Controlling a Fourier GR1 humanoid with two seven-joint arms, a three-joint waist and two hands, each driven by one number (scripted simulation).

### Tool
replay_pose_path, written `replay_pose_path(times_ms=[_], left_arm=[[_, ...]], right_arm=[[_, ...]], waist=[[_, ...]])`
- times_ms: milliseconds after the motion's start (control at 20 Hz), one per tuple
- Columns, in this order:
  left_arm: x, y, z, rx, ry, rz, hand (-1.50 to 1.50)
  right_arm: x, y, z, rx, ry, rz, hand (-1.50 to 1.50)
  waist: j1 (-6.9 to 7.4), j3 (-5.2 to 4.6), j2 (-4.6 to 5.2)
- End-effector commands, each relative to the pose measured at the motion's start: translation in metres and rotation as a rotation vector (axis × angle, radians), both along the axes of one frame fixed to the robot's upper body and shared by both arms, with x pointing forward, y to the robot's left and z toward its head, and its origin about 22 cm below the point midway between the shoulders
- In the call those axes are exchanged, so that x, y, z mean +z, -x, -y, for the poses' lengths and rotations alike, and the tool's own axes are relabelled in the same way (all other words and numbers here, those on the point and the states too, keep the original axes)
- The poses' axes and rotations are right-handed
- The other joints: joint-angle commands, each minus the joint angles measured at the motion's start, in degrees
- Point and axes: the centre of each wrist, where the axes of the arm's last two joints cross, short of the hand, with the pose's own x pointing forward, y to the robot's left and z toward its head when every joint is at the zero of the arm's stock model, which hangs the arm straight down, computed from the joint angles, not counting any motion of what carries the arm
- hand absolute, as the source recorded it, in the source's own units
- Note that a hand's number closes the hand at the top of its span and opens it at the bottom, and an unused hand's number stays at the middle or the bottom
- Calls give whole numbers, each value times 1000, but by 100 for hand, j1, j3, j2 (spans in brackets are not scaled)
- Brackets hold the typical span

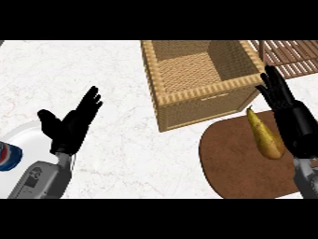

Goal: Pick the pear from the cutting board and place it in the basket

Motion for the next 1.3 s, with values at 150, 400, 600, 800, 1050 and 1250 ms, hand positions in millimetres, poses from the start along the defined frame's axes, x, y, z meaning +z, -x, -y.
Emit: replay_pose_path(times_ms=[150,400,600,800,1050,1250], left_arm=[[-44,30,-22,96,-98,-221,0],[-64,55,-45,108,-173,-365,0],[-71,73,-55,188,-176,-396,0],[-68,86,-70,224,-157,-405,0],[-71,96,-64,228,-170,-417,0],[-62,90,-73,252,-172,-398,0]], right_arm=[[53,-5,-34,537,-73,285,150],[67,28,-73,1077,11,439,150],[49,50,-55,1011,181,550,-150],[65,56,-32,803,460,646,-150],[127,49,7,506,792,826,-150],[166,62,27,454,990,842,-150]], waist=[[253,130,93],[338,139,63],[-50,129,9],[-216,114,-51],[-354,105,-53],[-400,104,-23]])
